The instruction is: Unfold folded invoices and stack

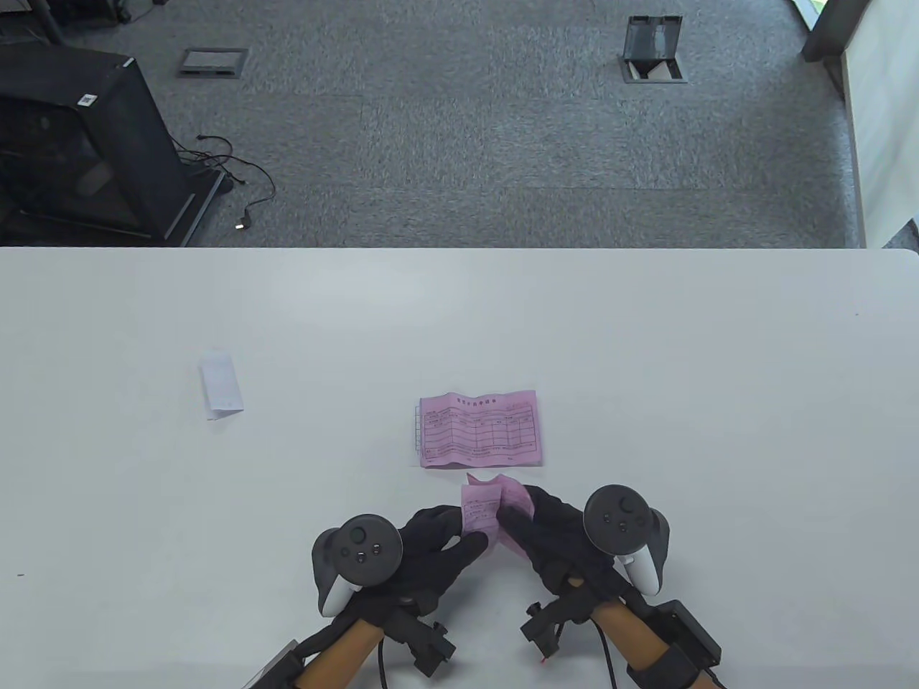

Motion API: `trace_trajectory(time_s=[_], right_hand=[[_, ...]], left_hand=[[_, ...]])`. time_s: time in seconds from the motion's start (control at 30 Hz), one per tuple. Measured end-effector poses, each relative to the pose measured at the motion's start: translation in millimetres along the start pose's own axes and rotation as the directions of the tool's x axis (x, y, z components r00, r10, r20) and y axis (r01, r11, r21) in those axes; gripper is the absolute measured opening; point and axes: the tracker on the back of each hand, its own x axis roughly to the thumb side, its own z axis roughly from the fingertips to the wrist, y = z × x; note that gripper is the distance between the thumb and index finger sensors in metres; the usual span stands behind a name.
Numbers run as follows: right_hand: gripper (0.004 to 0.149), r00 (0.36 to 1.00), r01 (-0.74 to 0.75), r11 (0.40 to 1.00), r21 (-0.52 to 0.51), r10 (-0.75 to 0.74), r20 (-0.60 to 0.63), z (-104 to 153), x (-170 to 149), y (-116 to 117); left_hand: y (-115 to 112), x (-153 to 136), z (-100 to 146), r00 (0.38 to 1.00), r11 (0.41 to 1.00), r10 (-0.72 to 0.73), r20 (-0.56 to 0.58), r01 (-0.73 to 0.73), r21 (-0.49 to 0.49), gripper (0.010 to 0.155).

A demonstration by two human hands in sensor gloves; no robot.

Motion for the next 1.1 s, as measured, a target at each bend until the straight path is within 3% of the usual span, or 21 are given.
trace_trajectory(time_s=[0.13,0.27,0.37,0.47,0.57,0.63,0.73,0.87,0.9,1.0,1.1], right_hand=[[0.042,0.998,-0.031,0.997,-0.067,0.027,-0.058,-6.1,-10.8,-17.4],[0.04,0.985,-0.107,0.993,-0.05,0.099,-0.138,-14.3,-24.3,-24.0],[0.04,0.959,-0.217,0.976,0.008,0.215,-0.185,-19.0,-30.5,-18.0],[0.039,0.882,-0.385,0.92,0.069,0.389,-0.267,-20.8,-34.0,-11.0],[0.04,0.81,-0.489,0.856,0.166,0.517,-0.277,-24.8,-39.1,-1.7],[0.04,0.777,-0.55,0.818,0.168,0.575,-0.255,-26.7,-36.0,3.3],[0.04,0.742,-0.599,0.779,0.183,0.627,-0.238,-27.3,-33.3,9.0],[0.039,0.704,-0.651,0.738,0.178,0.675,-0.22,-27.7,-31.3,14.7],[0.039,0.702,-0.653,0.736,0.177,0.676,-0.222,-27.7,-31.2,15.0],[0.04,0.696,-0.657,0.732,0.179,0.68,-0.231,-27.6,-30.4,14.4],[0.042,0.671,-0.654,0.717,0.241,0.697,-0.252,-31.2,-32.1,5.9]], left_hand=[[17.9,-7.7,2.1,0.993,0.998,-0.002,-0.117,0.01,0.069,0.039],[31.1,-17.2,4.6,0.962,0.992,-0.088,-0.259,0.107,0.06,0.04],[28.2,-21.5,2.4,0.928,0.983,-0.174,-0.329,0.184,-0.001,0.04],[19.0,-24.2,0.1,0.885,0.958,-0.286,-0.367,0.278,-0.077,0.041],[9.0,-26.2,-3.9,0.822,0.904,-0.427,-0.376,0.387,-0.181,0.043],[2.3,-25.2,-6.4,0.766,0.852,-0.524,-0.373,0.469,-0.233,0.048],[-4.3,-20.6,-7.7,0.714,0.797,-0.603,-0.355,0.554,-0.24,0.058],[-12.7,-20.7,-13.0,0.47,0.563,-0.824,-0.316,0.742,-0.363,0.083],[-12.4,-20.7,-13.2,0.46,0.554,-0.829,-0.317,0.751,-0.359,0.09],[-12.7,-24.2,-11.0,0.506,0.59,-0.806,-0.307,0.725,-0.355,0.105],[-9.3,-29.1,-12.1,0.535,0.595,-0.804,-0.26,0.708,-0.38,0.088]])
